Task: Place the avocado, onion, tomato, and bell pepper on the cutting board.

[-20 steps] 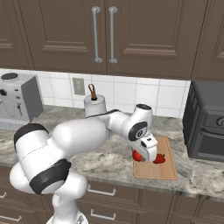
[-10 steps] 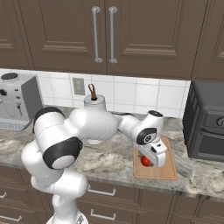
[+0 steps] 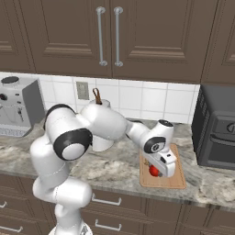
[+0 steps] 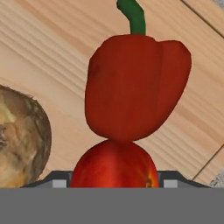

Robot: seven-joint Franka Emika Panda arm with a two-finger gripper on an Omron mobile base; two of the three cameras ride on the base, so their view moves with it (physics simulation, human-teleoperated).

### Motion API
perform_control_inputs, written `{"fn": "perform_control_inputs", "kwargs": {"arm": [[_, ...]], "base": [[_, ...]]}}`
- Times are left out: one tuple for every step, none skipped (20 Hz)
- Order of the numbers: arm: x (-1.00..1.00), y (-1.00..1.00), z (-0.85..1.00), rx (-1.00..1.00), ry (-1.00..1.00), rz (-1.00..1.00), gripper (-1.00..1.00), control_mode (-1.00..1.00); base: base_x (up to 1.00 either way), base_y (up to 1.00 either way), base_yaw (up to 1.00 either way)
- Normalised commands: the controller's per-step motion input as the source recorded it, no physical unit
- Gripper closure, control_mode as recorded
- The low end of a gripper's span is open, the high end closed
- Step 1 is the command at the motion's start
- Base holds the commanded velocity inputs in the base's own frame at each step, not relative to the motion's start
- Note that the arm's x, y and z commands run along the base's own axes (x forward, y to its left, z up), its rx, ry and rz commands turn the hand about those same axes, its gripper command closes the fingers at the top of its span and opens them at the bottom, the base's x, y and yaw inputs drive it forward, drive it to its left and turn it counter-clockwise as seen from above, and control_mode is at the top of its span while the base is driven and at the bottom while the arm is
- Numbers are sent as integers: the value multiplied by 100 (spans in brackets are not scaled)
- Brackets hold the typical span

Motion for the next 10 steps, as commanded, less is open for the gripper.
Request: {"fn": "perform_control_inputs", "kwargs": {"arm": [[4,0,-7,0,0,0,-100,-100],[0,0,0,2,0,0,-100,-100],[0,-4,2,3,-3,0,-100,-100],[0,-6,5,2,-3,0,-100,-100],[-3,0,13,0,-4,0,-100,-100],[-11,0,16,0,-1,0,-100,-100],[-8,0,16,0,0,0,-100,-100],[-9,0,21,0,0,0,-100,-100],[-8,0,32,0,0,0,-100,-100],[-3,0,29,0,0,0,-100,-100]], "base": [[0,0,0],[0,0,0],[0,0,0],[0,0,0],[0,0,0],[0,0,0],[0,0,0],[0,0,0],[0,0,0],[0,0,0]]}}
